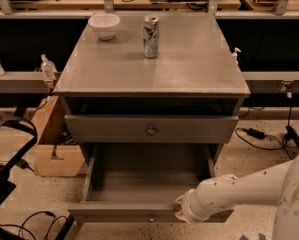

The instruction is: Open middle drawer

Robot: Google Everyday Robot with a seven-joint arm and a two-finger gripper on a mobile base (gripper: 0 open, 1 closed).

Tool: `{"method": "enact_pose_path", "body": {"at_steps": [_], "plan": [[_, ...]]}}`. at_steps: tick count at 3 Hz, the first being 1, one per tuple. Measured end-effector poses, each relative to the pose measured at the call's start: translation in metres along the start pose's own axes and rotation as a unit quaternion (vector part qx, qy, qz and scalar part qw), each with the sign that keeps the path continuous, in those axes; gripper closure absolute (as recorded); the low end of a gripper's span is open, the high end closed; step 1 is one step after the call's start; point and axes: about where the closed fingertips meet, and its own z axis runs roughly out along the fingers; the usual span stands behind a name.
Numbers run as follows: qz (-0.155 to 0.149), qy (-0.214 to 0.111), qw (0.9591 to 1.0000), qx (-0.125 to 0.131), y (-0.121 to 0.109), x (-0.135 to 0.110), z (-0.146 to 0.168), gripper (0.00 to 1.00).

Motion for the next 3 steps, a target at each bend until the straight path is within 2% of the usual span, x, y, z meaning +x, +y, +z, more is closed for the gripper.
{"method": "enact_pose_path", "body": {"at_steps": [2, 3], "plan": [[0.000, 0.000, 1.0000, 0.000, -0.0002, 0.0000, 0.0000, 1.00], [0.000, 0.000, 1.0000, 0.000, -0.0002, 0.0000, 0.0000, 0.82]]}}
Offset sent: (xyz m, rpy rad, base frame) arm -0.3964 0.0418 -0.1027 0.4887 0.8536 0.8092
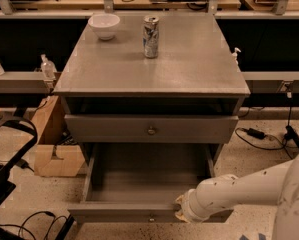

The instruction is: Open middle drawer

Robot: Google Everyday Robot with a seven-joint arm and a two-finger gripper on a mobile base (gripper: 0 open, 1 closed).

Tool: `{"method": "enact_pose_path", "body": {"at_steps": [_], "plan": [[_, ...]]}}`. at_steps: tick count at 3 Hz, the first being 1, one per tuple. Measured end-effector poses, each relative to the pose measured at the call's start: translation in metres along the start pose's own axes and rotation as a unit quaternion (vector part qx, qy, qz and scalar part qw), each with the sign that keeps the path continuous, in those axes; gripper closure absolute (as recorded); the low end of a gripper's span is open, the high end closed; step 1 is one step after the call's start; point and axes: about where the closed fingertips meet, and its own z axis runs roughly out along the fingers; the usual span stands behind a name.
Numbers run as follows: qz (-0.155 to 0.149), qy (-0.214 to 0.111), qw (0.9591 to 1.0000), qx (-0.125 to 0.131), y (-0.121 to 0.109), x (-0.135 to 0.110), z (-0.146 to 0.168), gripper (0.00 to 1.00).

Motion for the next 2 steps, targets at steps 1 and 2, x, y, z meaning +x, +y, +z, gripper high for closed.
{"method": "enact_pose_path", "body": {"at_steps": [1, 2], "plan": [[0.000, 0.000, 1.0000, 0.000, 0.0000, 0.0000, 0.0000, 0.58], [0.000, 0.000, 1.0000, 0.000, 0.0000, 0.0000, 0.0000, 0.35]]}}
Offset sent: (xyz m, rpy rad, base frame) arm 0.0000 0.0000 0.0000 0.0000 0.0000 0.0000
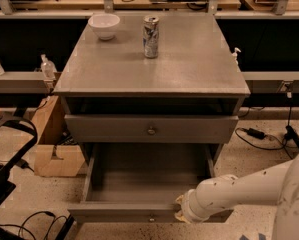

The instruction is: Open middle drawer

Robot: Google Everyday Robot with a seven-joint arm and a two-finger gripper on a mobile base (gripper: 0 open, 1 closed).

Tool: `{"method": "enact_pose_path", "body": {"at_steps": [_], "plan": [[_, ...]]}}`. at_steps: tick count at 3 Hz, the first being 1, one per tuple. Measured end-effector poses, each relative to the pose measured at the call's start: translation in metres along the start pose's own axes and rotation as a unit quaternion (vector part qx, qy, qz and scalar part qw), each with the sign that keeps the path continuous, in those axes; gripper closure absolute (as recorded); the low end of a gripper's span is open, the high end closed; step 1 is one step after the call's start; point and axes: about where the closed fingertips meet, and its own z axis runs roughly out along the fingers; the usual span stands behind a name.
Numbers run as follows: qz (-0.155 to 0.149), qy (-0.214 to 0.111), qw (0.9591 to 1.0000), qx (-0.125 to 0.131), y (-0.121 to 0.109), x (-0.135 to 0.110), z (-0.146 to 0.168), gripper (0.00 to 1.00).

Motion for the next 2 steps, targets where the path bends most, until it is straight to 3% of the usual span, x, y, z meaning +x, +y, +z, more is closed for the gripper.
{"method": "enact_pose_path", "body": {"at_steps": [1, 2], "plan": [[0.000, 0.000, 1.0000, 0.000, 0.0000, 0.0000, 0.0000, 0.11], [0.000, 0.000, 1.0000, -0.001, 0.0004, -0.0002, 0.0004, 0.00]]}}
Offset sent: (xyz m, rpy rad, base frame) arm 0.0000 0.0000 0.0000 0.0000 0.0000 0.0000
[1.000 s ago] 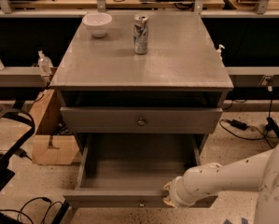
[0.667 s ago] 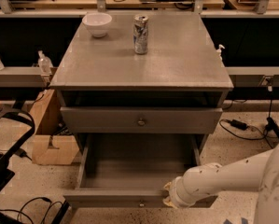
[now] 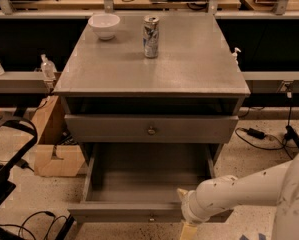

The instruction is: Open middle drawer

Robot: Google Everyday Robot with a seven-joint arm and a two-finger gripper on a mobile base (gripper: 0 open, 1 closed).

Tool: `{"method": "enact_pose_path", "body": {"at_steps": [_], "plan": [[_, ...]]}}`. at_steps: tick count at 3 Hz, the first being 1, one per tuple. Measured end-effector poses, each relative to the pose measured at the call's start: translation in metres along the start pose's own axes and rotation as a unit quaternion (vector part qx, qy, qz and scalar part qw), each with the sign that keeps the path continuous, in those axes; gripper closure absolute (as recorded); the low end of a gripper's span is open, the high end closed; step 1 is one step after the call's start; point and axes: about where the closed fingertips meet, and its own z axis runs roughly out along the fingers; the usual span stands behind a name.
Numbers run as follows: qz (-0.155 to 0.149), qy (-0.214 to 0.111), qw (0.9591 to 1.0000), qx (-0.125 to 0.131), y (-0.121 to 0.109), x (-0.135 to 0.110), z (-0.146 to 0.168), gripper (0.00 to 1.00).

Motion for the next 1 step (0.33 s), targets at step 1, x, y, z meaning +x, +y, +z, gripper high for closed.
{"method": "enact_pose_path", "body": {"at_steps": [1], "plan": [[0.000, 0.000, 1.0000, 0.000, 0.0000, 0.0000, 0.0000, 0.00]]}}
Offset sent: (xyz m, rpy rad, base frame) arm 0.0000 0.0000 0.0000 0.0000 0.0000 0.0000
